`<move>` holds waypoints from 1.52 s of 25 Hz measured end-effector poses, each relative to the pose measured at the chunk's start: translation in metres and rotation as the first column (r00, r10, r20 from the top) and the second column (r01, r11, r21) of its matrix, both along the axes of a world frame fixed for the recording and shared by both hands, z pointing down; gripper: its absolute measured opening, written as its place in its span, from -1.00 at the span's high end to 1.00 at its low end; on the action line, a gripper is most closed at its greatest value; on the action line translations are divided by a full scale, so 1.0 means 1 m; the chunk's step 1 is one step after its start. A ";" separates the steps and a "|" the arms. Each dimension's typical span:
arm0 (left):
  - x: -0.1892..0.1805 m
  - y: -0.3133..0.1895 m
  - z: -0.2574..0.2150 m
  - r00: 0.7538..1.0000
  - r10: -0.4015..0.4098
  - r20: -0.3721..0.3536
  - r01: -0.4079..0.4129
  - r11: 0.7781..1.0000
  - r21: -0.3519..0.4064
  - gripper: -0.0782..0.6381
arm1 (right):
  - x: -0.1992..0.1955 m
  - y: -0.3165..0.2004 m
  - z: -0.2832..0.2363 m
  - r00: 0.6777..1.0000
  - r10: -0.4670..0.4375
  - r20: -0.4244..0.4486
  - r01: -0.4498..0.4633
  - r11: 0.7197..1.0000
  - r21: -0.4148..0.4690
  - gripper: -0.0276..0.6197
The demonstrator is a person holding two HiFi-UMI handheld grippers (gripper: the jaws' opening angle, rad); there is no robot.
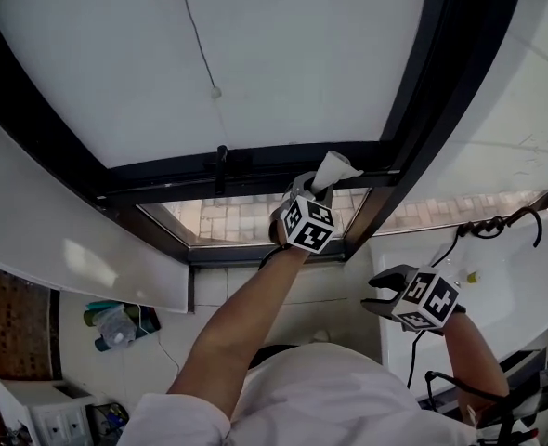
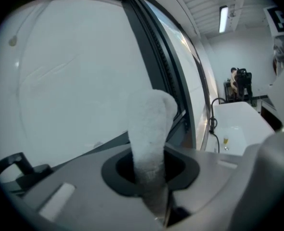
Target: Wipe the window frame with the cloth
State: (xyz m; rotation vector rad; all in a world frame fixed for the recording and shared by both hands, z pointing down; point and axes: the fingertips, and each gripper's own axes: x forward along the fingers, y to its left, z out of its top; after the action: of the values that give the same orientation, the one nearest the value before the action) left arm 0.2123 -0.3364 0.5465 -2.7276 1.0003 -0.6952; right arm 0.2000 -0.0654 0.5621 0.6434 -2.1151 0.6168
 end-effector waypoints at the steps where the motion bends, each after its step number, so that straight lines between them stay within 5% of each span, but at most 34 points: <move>1: -0.011 -0.002 0.000 1.000 -0.006 -0.007 0.006 1.000 0.005 0.53 | -0.007 -0.003 -0.001 1.000 -0.008 -0.003 0.008 1.000 0.001 0.37; 7: -0.083 -0.013 0.000 0.999 -0.029 -0.036 0.030 0.999 0.033 0.53 | -0.049 -0.015 -0.003 0.998 -0.048 -0.035 0.048 0.999 -0.006 0.37; 18: -0.225 -0.041 0.013 0.997 -0.069 0.040 0.065 0.993 0.095 0.53 | -0.134 -0.039 -0.017 0.991 -0.114 -0.069 0.115 0.993 0.004 0.37; 24: -0.301 -0.058 0.012 0.991 -0.136 0.022 0.133 0.987 0.090 0.53 | -0.165 -0.046 -0.021 0.987 -0.128 -0.094 0.128 0.992 -0.006 0.37; 38: -0.500 -0.096 0.011 0.929 -0.366 0.052 0.359 0.927 0.103 0.53 | -0.251 -0.067 -0.021 0.976 -0.198 -0.094 0.198 0.980 -0.002 0.37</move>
State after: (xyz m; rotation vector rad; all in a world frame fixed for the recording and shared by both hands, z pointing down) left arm -0.2879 -0.4321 0.5576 -2.4425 1.5010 -0.7699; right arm -0.0512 -0.1325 0.5414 0.4491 -2.0632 0.4590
